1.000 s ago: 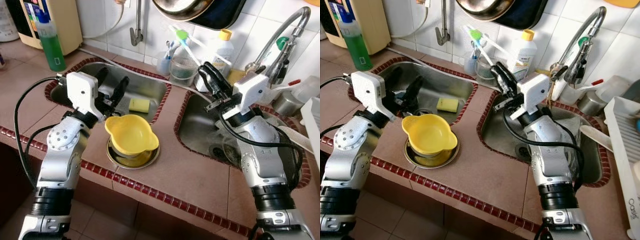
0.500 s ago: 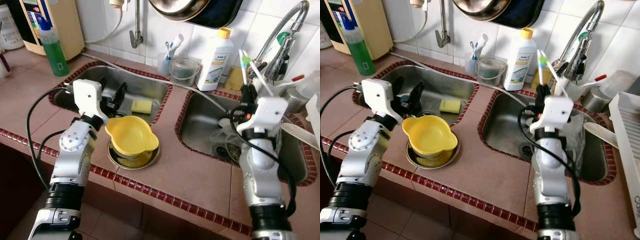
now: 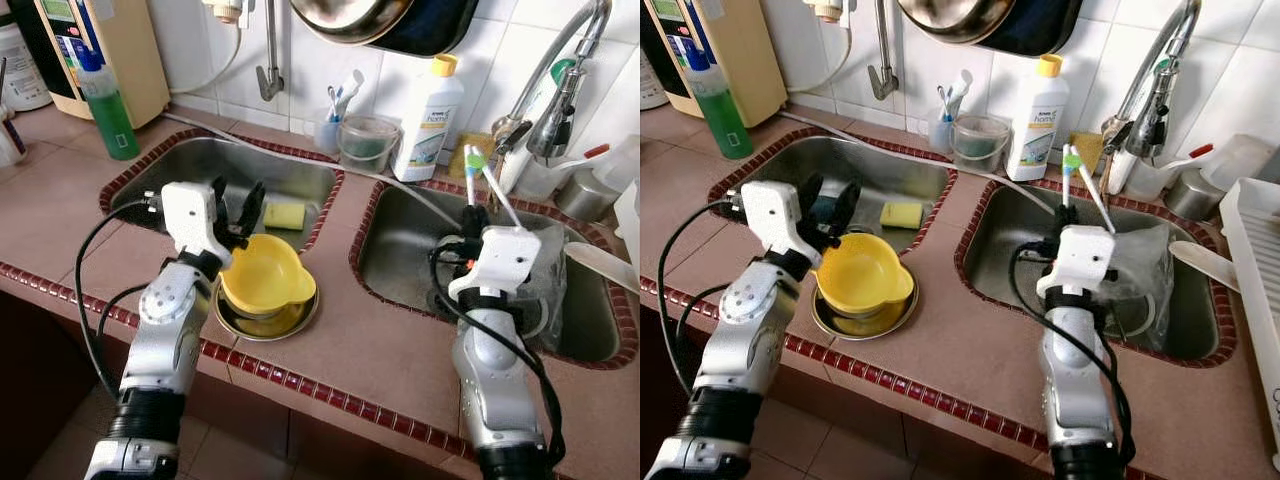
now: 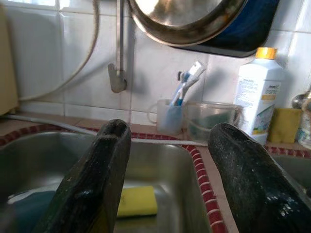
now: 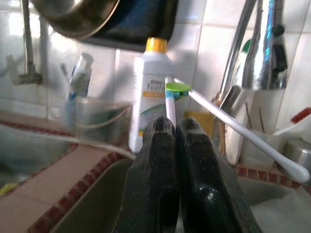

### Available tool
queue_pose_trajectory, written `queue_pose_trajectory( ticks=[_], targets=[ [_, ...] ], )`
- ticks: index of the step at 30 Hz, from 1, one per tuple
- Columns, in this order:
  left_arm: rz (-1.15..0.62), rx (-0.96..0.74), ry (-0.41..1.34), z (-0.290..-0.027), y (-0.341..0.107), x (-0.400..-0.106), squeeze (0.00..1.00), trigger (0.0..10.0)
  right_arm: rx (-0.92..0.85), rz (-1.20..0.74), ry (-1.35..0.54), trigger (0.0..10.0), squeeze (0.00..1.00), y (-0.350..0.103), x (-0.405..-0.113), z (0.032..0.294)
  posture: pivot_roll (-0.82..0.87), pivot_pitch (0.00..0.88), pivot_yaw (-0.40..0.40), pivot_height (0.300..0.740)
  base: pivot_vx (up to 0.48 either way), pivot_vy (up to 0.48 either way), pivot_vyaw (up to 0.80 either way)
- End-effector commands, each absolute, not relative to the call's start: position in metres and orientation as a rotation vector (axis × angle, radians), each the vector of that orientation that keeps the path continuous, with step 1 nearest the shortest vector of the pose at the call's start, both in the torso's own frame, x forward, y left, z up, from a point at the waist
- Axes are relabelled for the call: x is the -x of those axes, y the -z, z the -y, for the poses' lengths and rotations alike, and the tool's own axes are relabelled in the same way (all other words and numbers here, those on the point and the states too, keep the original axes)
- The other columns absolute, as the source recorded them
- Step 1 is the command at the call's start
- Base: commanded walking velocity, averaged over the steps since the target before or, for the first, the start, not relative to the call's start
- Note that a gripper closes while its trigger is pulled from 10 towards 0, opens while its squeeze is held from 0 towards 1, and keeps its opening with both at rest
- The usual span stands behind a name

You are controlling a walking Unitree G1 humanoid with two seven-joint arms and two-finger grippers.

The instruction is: Kitchen organization

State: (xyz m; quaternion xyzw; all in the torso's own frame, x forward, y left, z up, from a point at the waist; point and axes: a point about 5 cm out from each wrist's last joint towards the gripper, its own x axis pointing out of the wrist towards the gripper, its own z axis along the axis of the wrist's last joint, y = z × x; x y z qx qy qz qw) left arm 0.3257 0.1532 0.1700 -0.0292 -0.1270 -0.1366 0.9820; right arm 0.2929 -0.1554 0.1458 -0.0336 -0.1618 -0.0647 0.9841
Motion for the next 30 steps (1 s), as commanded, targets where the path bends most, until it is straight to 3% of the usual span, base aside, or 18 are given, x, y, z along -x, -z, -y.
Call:
queue_pose_trajectory(
  ticks=[1, 14, 22, 30],
  targets=[
    [0.269, 0.034, 0.269, -0.154, -0.176, -0.323, 0.00, 10.0, 0.082, 0.344, 0.112, 10.0, 0.00, -0.151, -0.289, 0.152, 0.07, 0.000, -0.015, 0.740, 0.000, 0.000, 0.00],
    [0.275, -0.030, 0.283, -0.160, -0.182, -0.331, 0.00, 10.0, 0.111, 0.328, 0.095, 10.0, 0.00, -0.144, -0.286, 0.147, 0.08, 0.000, -0.022, 0.740, 0.000, 0.000, 0.00],
    [0.248, 0.002, 0.288, -0.160, -0.187, -0.346, 0.00, 10.0, 0.138, 0.351, 0.126, 10.0, 0.00, -0.152, -0.290, 0.159, 0.05, 0.000, -0.003, 0.740, 0.000, 0.000, 0.00],
    [0.234, 0.029, 0.263, -0.158, -0.185, -0.349, 0.00, 10.0, 0.142, 0.352, 0.146, 10.0, 0.00, -0.153, -0.290, 0.163, 0.04, 0.000, 0.002, 0.740, 0.000, 0.374, 0.00]
  ],
)
